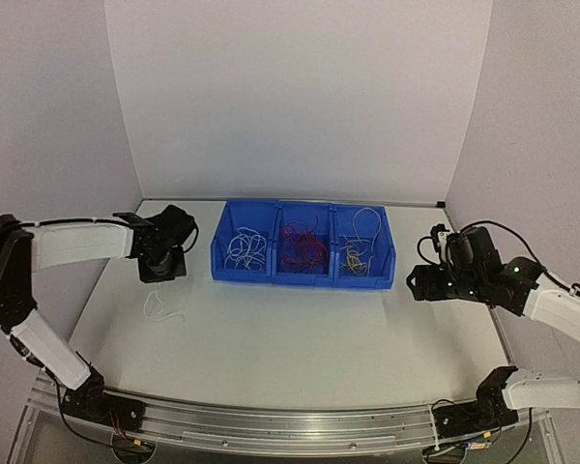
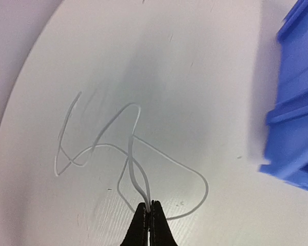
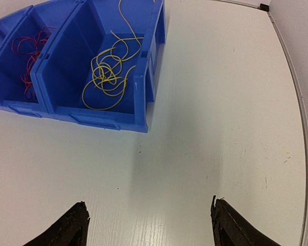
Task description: Untangle the cables
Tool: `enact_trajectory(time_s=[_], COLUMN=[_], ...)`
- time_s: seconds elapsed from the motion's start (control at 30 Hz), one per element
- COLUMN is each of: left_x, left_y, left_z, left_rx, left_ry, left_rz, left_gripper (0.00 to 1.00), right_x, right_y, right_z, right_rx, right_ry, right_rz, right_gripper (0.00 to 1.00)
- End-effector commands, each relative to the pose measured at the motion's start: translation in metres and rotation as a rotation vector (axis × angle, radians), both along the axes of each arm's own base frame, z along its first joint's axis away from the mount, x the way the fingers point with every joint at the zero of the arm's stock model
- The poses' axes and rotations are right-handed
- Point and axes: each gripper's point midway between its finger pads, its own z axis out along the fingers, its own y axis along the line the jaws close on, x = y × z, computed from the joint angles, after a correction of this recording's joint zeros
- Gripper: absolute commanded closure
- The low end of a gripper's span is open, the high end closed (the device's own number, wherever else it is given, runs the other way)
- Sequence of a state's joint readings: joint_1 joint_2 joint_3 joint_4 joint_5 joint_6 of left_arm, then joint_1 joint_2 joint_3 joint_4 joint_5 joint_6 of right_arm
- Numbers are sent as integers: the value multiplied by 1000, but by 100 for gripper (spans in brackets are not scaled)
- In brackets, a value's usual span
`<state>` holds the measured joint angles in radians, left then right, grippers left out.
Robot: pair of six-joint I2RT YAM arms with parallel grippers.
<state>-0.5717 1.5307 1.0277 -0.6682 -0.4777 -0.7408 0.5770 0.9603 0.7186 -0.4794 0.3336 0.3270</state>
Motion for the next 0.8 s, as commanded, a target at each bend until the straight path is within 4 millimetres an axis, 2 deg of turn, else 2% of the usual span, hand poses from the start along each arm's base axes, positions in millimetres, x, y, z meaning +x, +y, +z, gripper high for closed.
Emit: enact_trajectory(time_s=[0.0,0.07,0.17,0.27,0.33,0.43,0.53,0.67,0.77], left_x=[9,9,12,24,35,53,78,115,131], left_y=[-8,-23,-49,-77,-98,-129,-150,-168,-184], left_z=[125,166,214,242,251,252,234,189,156], left_rx=[-159,-263,-364,-423,-463,-508,-507,-465,-469], left_ry=[-327,-433,-522,-558,-563,-552,-516,-452,-402], left_rz=[-91,-176,-299,-408,-472,-558,-578,-555,-574], left_gripper=[100,100,100,100,100,100,100,100,100], right_x=[-5,-7,-9,-10,-11,-12,-13,-14,-14], right_y=[-7,-10,-14,-17,-19,-21,-23,-24,-25], right_z=[5,7,10,14,16,18,19,19,16], right_rx=[20,20,23,25,27,28,33,34,30], right_ry=[-29,-41,-60,-77,-89,-99,-101,-97,-88], right_rz=[-31,-39,-51,-59,-66,-71,-77,-84,-91], right_gripper=[21,21,21,21,21,21,21,21,21])
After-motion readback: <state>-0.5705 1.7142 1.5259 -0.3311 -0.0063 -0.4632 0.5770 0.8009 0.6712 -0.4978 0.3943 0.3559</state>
